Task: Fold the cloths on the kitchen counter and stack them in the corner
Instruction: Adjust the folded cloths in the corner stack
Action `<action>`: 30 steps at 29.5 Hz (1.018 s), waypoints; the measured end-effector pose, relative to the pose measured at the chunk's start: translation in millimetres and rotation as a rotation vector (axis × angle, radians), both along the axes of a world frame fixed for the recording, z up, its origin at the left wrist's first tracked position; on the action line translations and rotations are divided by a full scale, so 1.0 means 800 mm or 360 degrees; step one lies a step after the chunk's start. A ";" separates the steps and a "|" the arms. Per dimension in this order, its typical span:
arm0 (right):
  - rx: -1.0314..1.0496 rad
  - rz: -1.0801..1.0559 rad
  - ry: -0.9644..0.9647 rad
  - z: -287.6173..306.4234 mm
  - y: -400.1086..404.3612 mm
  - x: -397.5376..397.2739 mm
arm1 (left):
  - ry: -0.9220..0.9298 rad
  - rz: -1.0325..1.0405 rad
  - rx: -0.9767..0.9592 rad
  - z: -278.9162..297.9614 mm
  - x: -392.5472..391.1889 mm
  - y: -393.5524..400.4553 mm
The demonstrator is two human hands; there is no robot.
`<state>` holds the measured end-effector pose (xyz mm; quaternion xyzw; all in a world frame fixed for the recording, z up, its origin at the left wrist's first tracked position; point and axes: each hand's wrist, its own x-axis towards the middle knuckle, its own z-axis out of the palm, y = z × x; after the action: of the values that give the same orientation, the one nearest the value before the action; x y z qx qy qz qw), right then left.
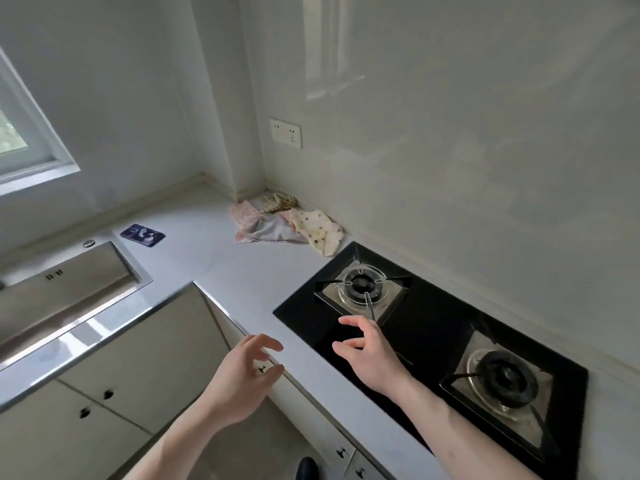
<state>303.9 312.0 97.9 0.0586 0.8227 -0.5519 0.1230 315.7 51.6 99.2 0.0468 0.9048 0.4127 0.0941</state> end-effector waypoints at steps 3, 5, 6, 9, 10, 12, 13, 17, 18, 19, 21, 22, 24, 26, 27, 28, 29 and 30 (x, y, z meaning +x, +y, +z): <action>-0.0001 0.0040 0.0012 0.000 -0.024 -0.043 | 0.0033 0.0031 -0.0003 -0.001 -0.031 -0.029; 0.0004 0.0066 0.0005 0.003 -0.045 -0.076 | 0.0035 0.0077 -0.0019 0.001 -0.055 -0.055; 0.0007 0.0079 0.0013 0.003 -0.060 -0.097 | 0.0037 0.0093 -0.0041 0.002 -0.071 -0.073; -0.0014 0.0137 0.0025 0.007 -0.099 -0.157 | 0.0066 0.0115 -0.0139 0.008 -0.121 -0.119; -0.0026 0.0158 0.0032 0.007 -0.109 -0.177 | 0.0072 0.0137 -0.0152 0.010 -0.138 -0.131; -0.0038 0.0194 0.0044 0.009 -0.127 -0.213 | 0.0066 0.0190 -0.0151 0.010 -0.168 -0.151; -0.0038 0.0203 0.0044 0.010 -0.134 -0.229 | 0.0057 0.0203 -0.0152 0.007 -0.183 -0.159; -0.0053 0.0212 0.0065 0.013 -0.149 -0.275 | -0.0009 0.0118 -0.0142 0.000 -0.242 -0.169; -0.0047 0.0197 0.0065 0.014 -0.147 -0.285 | -0.0034 0.0081 -0.0148 -0.002 -0.263 -0.169; -0.0046 0.0152 0.0060 0.012 -0.143 -0.298 | -0.0056 0.0023 -0.0168 -0.006 -0.292 -0.169; -0.0025 0.0071 0.0044 0.010 -0.131 -0.313 | -0.0081 -0.0072 -0.0232 -0.014 -0.342 -0.169; -0.0011 0.0031 0.0034 0.008 -0.126 -0.318 | -0.0096 -0.0110 -0.0258 -0.019 -0.366 -0.169; 0.0017 -0.0058 0.0008 0.001 -0.118 -0.327 | -0.0111 -0.0187 -0.0327 -0.030 -0.416 -0.172; 0.0046 -0.0144 -0.0013 -0.005 -0.117 -0.337 | -0.0143 -0.0245 -0.0369 -0.043 -0.466 -0.176; 0.0058 -0.0191 -0.0024 -0.008 -0.118 -0.343 | -0.0163 -0.0284 -0.0376 -0.050 -0.493 -0.177; 0.0072 -0.0235 -0.0031 -0.012 -0.121 -0.349 | -0.0171 -0.0317 -0.0385 -0.057 -0.518 -0.177; 0.0090 -0.0280 -0.0037 -0.015 -0.127 -0.357 | -0.0180 -0.0351 -0.0394 -0.065 -0.544 -0.179; 0.0103 -0.0342 -0.0051 -0.020 -0.137 -0.368 | -0.0199 -0.0405 -0.0410 -0.075 -0.574 -0.181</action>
<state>9.7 202.4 82.0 0.1592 0.8271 -0.5339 0.0743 -143.5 -93.1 39.1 0.1229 0.9292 0.2804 0.2068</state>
